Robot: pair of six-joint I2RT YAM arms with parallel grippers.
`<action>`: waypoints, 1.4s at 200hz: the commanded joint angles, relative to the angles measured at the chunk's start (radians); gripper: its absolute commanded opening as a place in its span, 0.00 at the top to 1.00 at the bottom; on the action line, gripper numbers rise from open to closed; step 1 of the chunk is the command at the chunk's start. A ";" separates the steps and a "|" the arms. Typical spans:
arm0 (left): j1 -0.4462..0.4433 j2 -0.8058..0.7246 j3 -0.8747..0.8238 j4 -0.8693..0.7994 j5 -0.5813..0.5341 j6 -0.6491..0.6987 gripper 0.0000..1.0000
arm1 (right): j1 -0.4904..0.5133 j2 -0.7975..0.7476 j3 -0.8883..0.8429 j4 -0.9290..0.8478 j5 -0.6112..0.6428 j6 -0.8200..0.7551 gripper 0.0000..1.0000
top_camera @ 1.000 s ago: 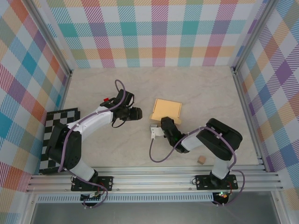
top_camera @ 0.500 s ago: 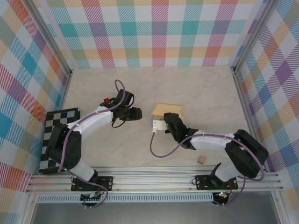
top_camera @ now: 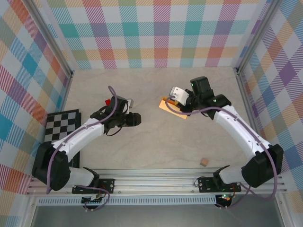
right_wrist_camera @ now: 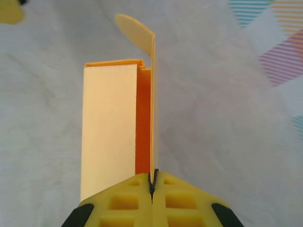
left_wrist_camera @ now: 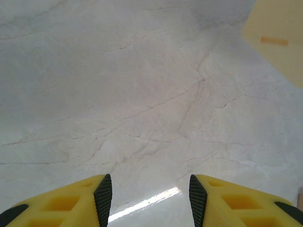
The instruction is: Fold the paper box
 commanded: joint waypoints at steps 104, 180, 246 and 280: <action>-0.072 -0.200 -0.290 0.358 0.127 0.031 0.46 | -0.046 0.386 0.290 -0.479 -0.431 -0.028 1.00; -0.320 -0.188 -0.349 0.506 0.014 0.033 0.35 | -0.046 0.494 0.294 -0.438 -0.423 -0.024 1.00; -0.384 0.037 -0.241 0.748 0.041 -0.173 0.52 | -0.051 0.519 0.253 -0.406 -0.421 -0.024 1.00; -0.419 0.136 -0.182 0.766 0.035 -0.175 0.54 | -0.051 0.525 0.250 -0.399 -0.430 -0.028 1.00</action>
